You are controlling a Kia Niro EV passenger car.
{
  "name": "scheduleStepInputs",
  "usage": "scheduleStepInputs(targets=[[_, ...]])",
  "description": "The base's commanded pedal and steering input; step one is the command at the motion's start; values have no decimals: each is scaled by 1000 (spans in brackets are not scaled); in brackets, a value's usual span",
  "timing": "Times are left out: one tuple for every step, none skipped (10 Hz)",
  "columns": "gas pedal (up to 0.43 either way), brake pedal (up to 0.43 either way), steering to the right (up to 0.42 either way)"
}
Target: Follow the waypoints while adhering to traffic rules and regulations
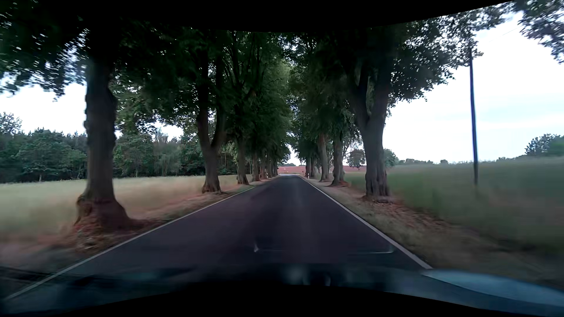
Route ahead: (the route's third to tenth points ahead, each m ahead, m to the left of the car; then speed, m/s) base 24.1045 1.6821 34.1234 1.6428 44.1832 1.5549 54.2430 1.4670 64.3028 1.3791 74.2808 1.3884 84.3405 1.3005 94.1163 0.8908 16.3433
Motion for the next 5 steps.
scheduleStepInputs(targets=[[0,116,-2],[0,116,-2],[0,116,-2],[0,116,-2],[0,116,-1]])
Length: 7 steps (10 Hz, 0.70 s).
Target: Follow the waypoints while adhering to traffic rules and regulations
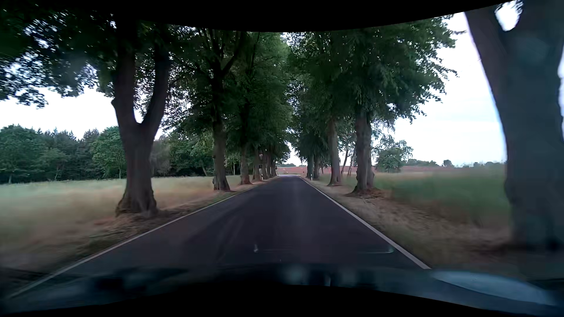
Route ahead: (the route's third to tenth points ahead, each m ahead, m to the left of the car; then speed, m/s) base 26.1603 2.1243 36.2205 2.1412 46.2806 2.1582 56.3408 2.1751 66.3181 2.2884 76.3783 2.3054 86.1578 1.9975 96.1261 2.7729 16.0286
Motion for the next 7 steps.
scheduleStepInputs(targets=[[0,116,-1],[0,122,-1],[0,128,-1],[0,140,-1],[0,140,-1],[0,146,-1],[0,152,-1]])
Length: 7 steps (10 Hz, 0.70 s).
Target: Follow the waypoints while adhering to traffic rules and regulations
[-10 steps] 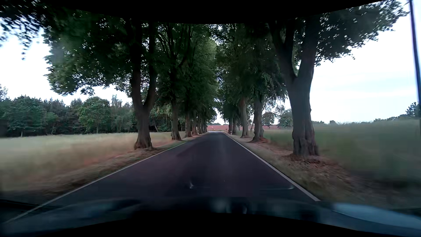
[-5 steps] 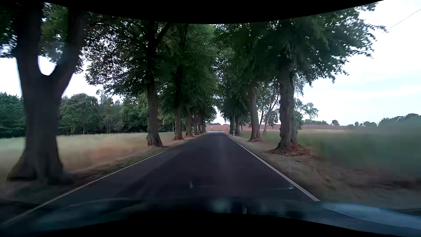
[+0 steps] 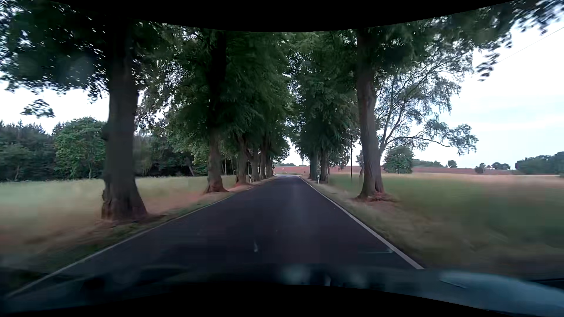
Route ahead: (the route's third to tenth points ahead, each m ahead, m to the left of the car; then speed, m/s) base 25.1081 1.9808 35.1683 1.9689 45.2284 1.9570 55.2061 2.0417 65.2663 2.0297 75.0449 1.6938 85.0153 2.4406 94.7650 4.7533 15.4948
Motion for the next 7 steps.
scheduleStepInputs(targets=[[0,152,-1],[0,152,-1],[0,152,-1],[0,152,-1],[0,159,-1],[0,159,-1],[0,159,-1]])
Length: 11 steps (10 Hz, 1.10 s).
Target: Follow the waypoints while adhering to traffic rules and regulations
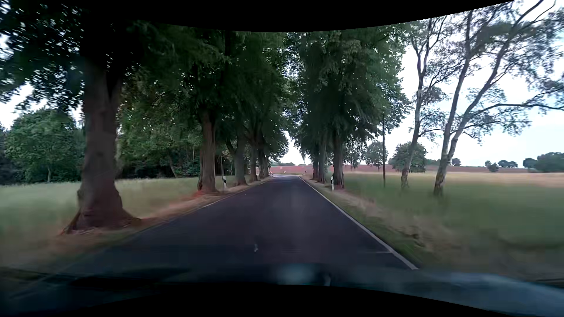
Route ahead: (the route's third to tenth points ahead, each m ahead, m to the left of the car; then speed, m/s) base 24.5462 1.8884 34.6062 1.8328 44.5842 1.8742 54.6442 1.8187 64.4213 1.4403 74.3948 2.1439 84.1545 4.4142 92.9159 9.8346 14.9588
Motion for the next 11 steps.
scheduleStepInputs(targets=[[0,159,-1],[0,159,-1],[0,159,-1],[0,159,-1],[0,159,-3],[0,159,-4],[0,159,-5],[0,159,-4],[0,159,-3],[0,165,-3],[0,183,-3]])
